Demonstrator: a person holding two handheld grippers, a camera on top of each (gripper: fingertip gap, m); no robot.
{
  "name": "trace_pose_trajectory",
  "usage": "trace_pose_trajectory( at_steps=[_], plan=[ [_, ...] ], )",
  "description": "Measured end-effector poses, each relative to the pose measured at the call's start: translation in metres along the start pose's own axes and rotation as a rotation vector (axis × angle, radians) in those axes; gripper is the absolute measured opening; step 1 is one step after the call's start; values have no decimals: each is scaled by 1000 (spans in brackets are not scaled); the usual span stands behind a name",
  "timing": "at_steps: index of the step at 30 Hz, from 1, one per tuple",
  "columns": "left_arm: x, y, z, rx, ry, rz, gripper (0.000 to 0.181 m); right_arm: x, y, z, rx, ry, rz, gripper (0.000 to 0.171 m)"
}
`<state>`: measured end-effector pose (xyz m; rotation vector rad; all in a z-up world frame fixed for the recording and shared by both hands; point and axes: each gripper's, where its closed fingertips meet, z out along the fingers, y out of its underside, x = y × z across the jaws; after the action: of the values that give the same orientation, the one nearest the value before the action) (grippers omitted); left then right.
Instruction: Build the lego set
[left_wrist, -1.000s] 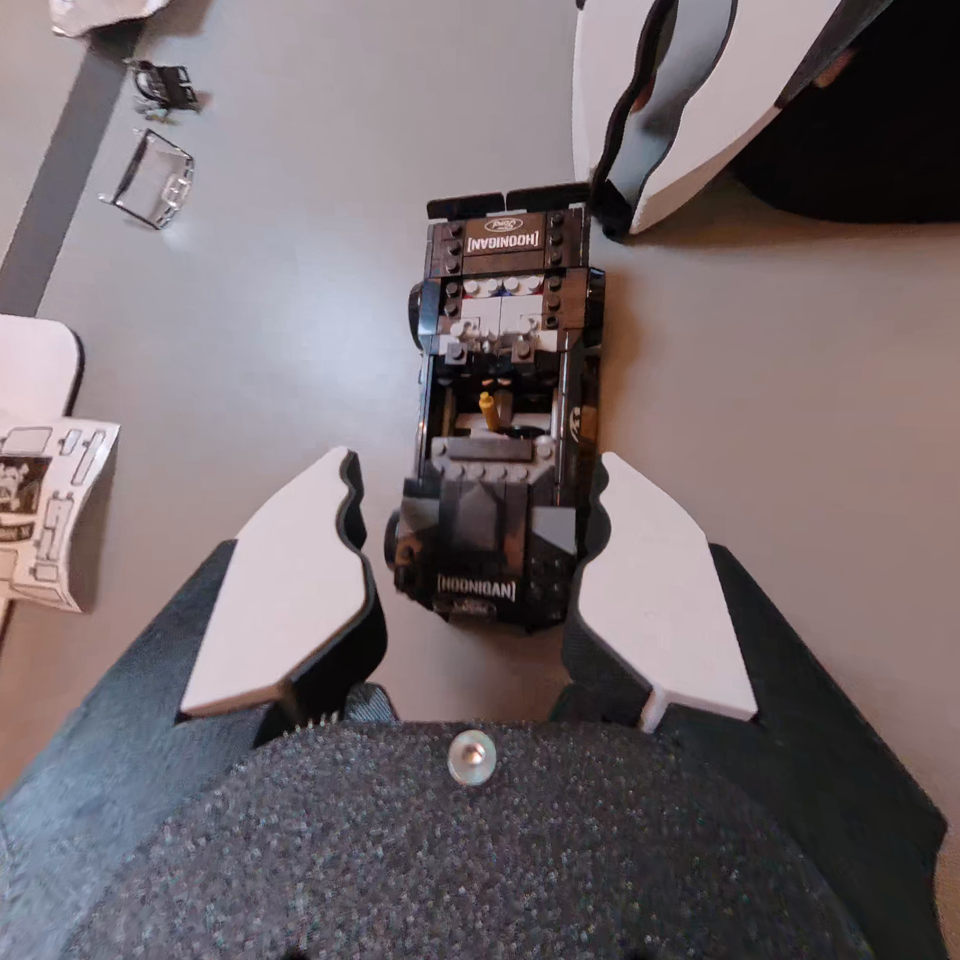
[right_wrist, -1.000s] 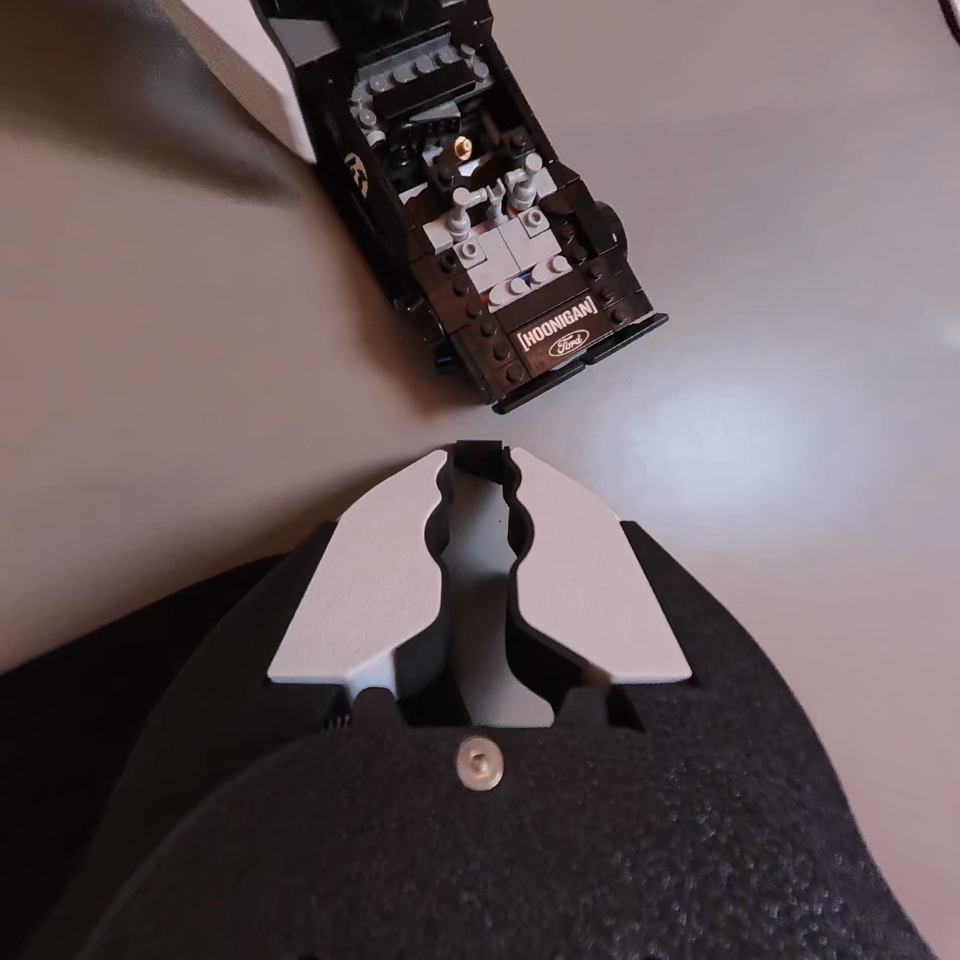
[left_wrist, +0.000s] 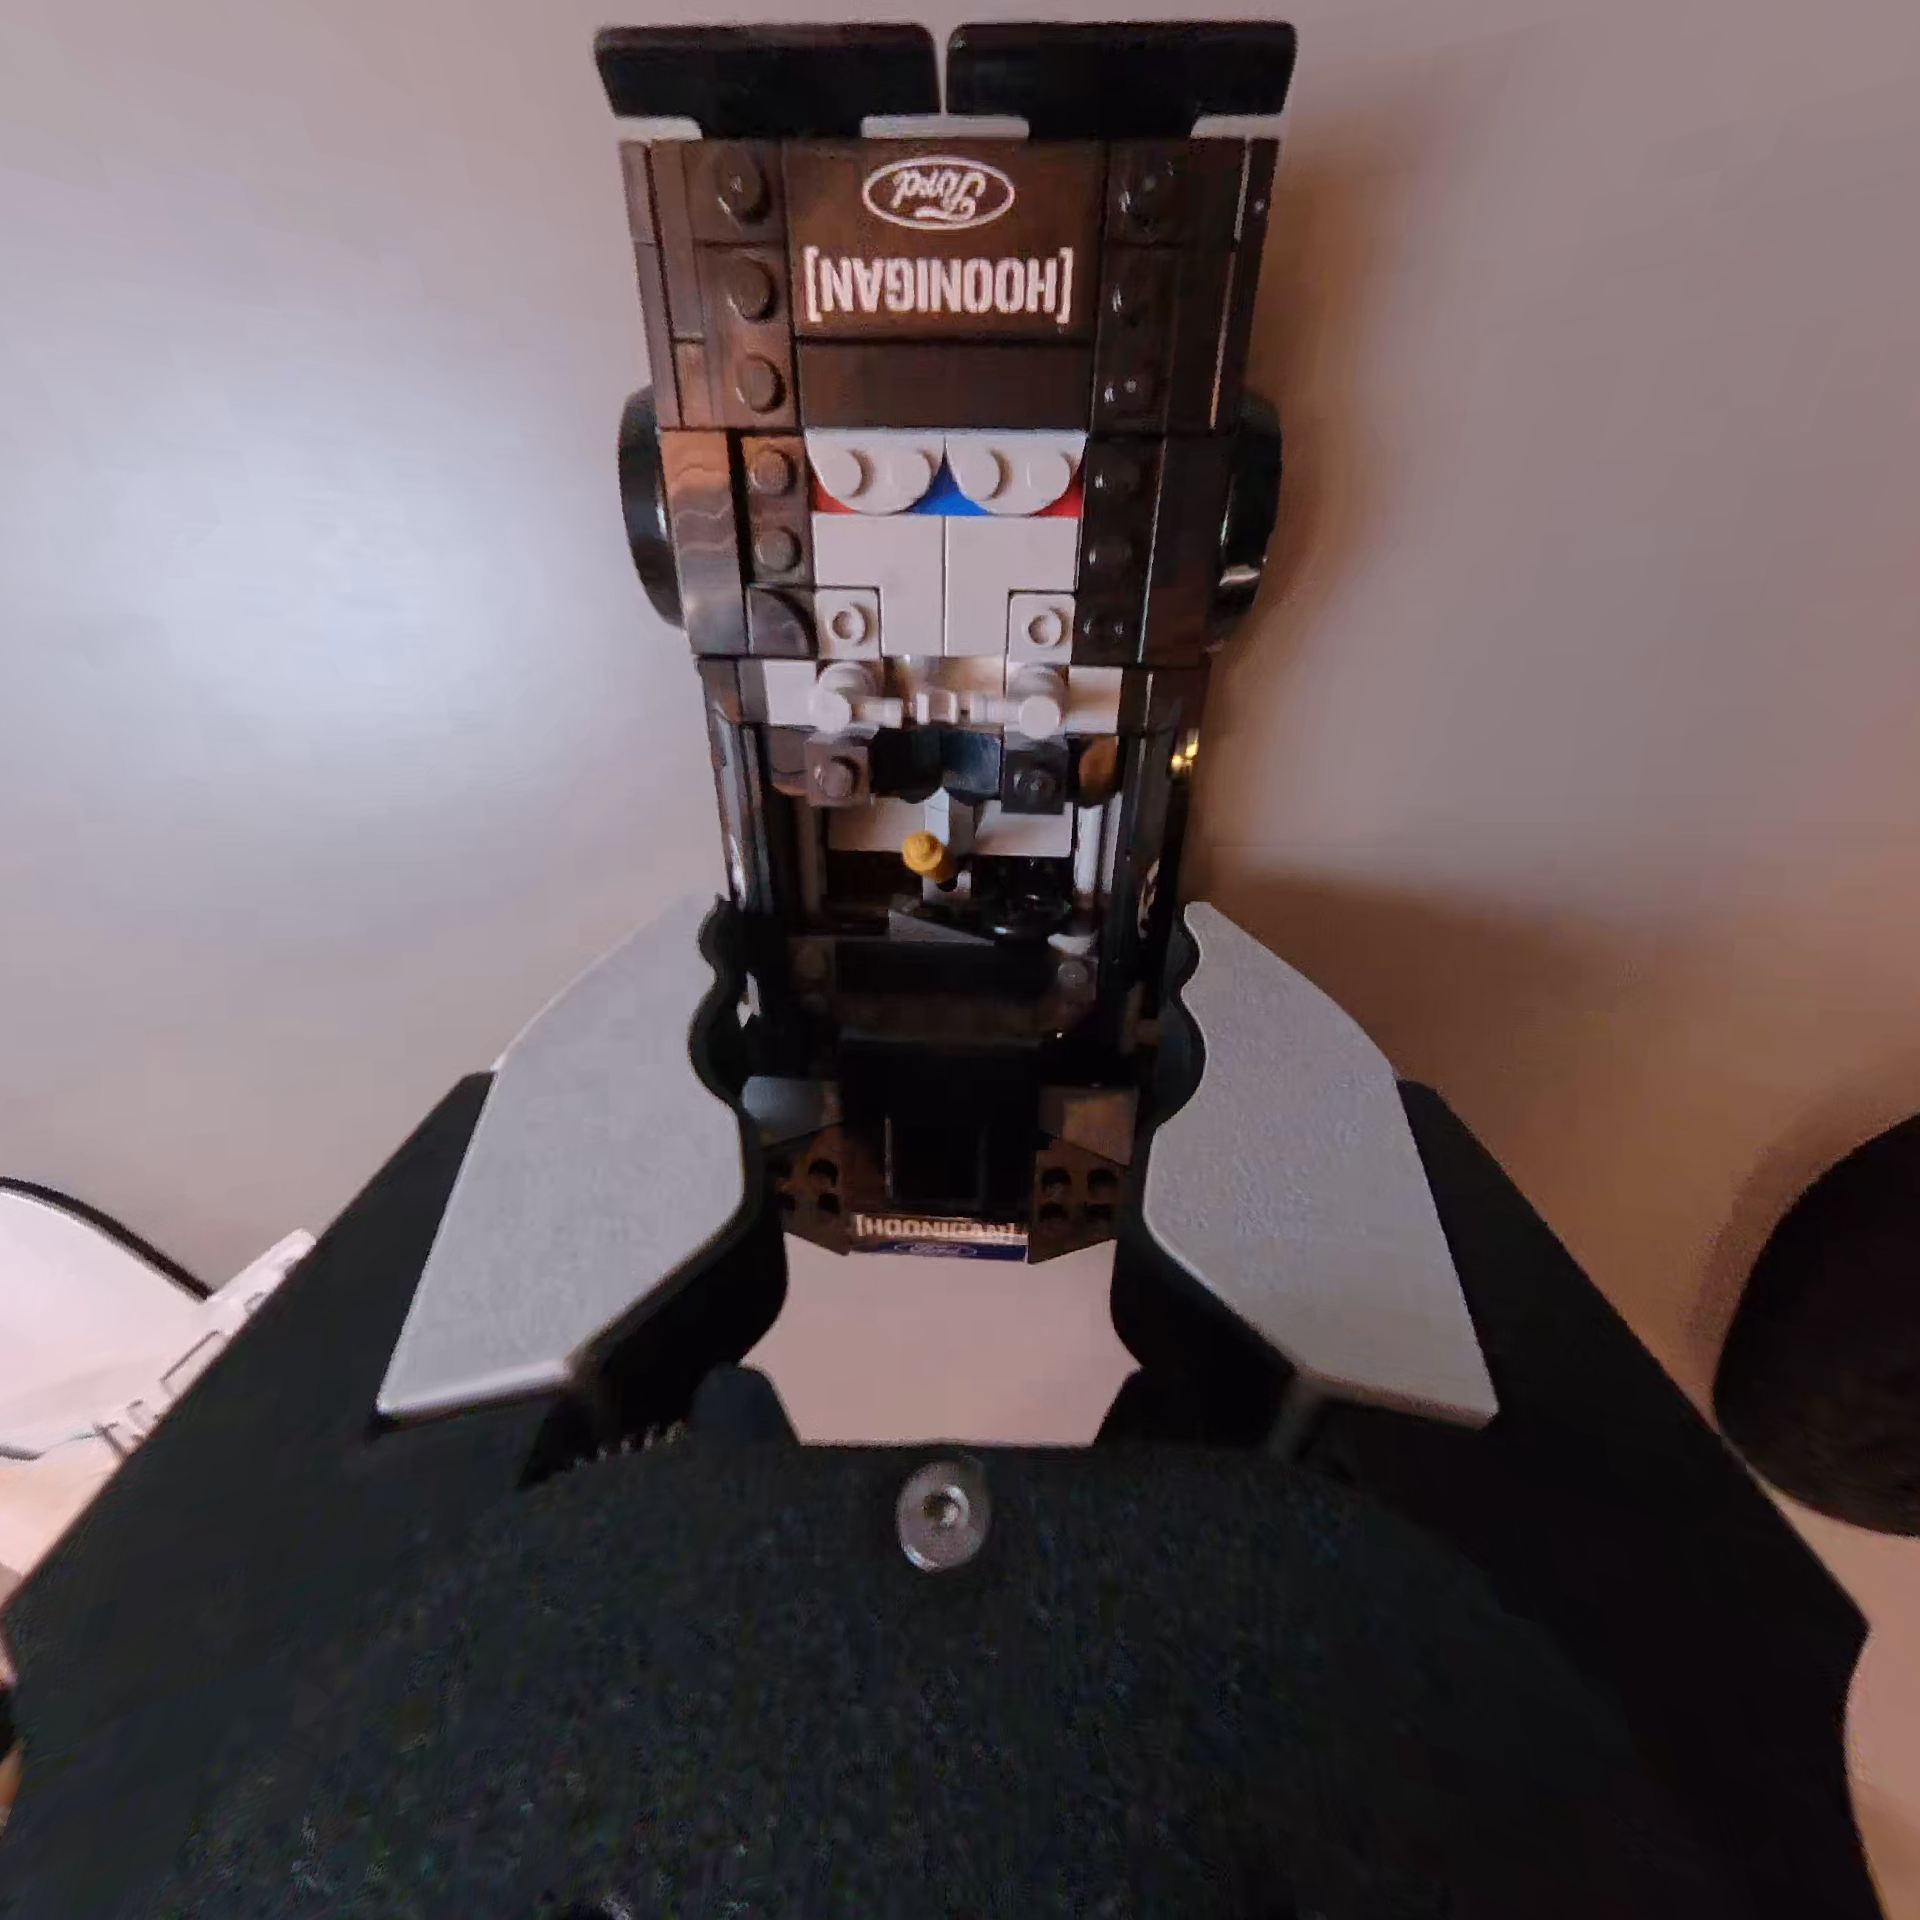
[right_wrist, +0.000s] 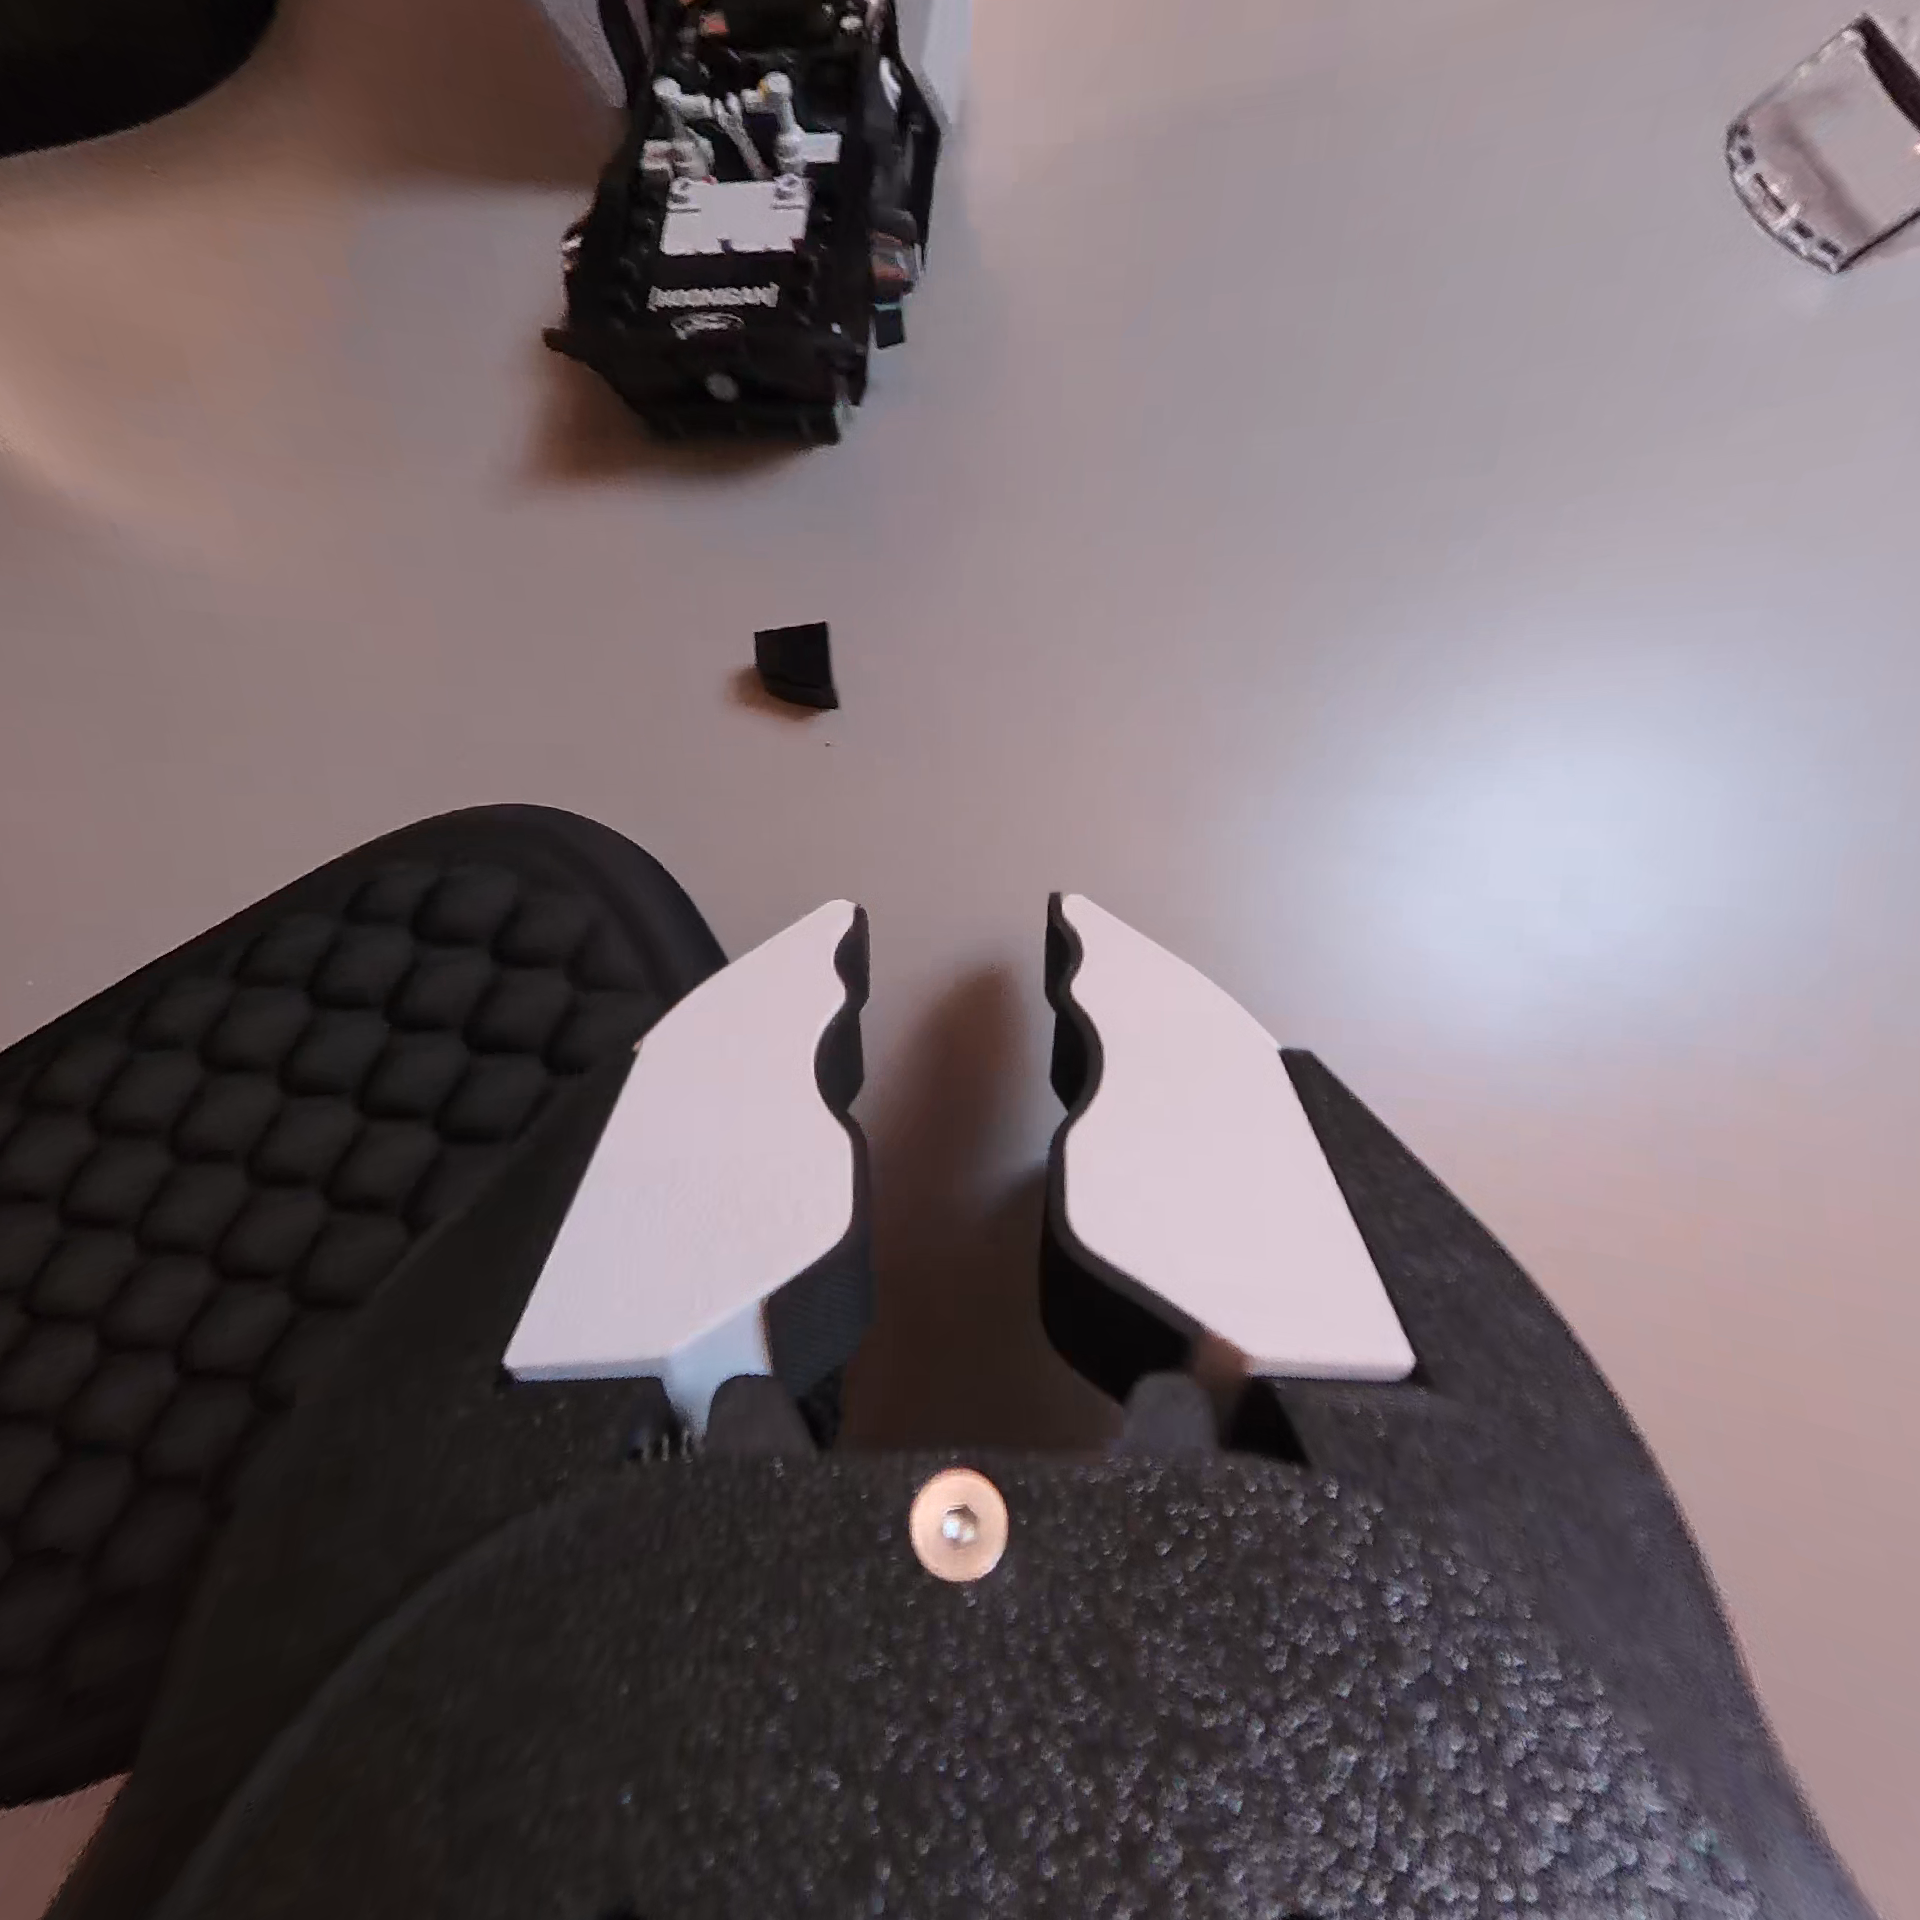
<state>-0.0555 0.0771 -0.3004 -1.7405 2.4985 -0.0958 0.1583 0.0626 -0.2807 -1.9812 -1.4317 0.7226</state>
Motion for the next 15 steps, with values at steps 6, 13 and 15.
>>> trace_pose_trajectory(
  at_steps=[6, 13, 15],
  plan=[
    [-4, 3, 0, -28, 7, 80, 77, 5, 0, -1, 6, 10, 36, 33],
    [-4, 4, 1, -21, 5, 84, 77, 5, 2, 1, -2, 1, 45, 32],
    [-4, 4, 1, -18, 3, 77, 77, 4, 2, 1, -2, 1, 44, 32]
  ],
)
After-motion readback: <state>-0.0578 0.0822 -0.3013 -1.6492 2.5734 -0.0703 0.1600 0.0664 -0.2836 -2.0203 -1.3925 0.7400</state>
